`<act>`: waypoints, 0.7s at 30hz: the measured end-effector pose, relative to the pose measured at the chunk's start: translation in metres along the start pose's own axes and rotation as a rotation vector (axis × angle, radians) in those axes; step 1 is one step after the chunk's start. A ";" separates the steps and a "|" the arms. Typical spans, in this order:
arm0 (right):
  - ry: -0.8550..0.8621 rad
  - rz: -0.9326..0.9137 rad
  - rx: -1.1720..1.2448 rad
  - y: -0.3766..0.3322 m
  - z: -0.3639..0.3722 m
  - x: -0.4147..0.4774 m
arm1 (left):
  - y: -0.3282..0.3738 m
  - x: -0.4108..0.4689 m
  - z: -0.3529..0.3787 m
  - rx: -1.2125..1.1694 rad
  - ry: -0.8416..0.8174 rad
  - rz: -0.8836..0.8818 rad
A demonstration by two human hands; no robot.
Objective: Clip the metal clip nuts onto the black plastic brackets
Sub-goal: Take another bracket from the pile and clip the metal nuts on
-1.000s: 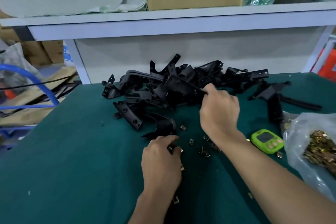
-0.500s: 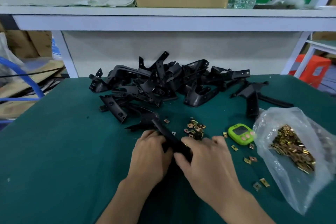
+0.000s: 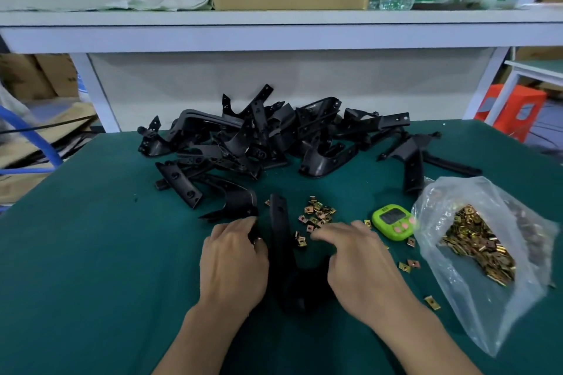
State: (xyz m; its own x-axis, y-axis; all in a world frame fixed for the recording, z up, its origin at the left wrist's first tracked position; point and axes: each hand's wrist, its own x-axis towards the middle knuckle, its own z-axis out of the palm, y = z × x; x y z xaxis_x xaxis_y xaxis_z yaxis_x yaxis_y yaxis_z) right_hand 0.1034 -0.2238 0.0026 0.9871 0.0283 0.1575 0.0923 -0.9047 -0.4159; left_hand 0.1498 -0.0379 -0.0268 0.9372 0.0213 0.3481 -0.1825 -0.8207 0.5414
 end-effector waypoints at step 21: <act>0.232 0.504 0.070 0.054 -0.009 0.014 | 0.000 0.001 -0.003 -0.084 -0.015 -0.027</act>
State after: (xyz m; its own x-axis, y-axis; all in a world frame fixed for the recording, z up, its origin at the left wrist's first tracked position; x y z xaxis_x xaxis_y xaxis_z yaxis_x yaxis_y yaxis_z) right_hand 0.1214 -0.2764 -0.0097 0.8572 -0.5023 0.1133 -0.3678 -0.7512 -0.5481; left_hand 0.1496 -0.0363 -0.0242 0.9464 0.0332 0.3213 -0.1810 -0.7694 0.6126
